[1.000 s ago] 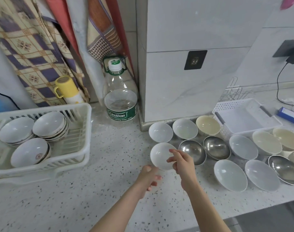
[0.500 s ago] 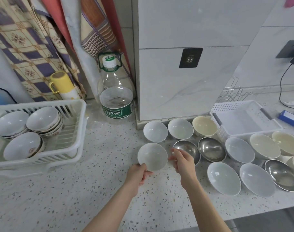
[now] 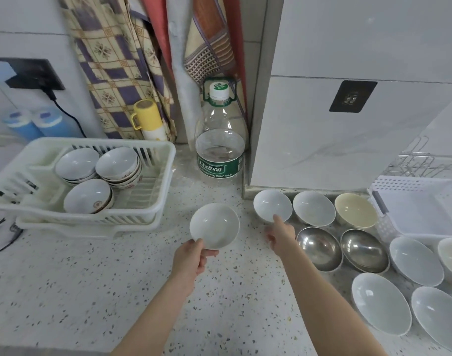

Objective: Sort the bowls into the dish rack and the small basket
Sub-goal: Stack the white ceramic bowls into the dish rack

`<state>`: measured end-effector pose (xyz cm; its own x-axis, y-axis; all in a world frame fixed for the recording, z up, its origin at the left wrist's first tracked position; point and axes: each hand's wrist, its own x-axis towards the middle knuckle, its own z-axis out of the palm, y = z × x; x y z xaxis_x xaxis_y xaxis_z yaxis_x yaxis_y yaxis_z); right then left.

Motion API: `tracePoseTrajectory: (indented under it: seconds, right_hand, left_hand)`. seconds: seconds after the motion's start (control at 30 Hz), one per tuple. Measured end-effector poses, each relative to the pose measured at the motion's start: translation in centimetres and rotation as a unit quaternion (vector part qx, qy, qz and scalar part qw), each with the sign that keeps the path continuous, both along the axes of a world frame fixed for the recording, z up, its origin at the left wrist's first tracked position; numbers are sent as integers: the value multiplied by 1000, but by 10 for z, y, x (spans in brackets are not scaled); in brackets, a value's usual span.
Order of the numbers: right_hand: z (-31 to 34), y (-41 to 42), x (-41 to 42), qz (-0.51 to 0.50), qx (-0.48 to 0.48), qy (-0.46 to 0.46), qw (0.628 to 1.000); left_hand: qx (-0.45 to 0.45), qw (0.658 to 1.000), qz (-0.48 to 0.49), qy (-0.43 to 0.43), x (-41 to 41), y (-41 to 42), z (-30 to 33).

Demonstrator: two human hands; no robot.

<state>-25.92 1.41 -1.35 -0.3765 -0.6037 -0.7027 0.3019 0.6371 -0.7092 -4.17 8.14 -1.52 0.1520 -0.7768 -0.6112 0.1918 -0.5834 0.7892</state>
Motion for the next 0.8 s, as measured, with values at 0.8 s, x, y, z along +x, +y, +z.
tracePoseTrajectory:
  seconds: [0.8]
  right_hand:
    - [82,22,105,-69,-185,28,980]
  left_hand:
    - [-160,982,30,95,115,-14,79]
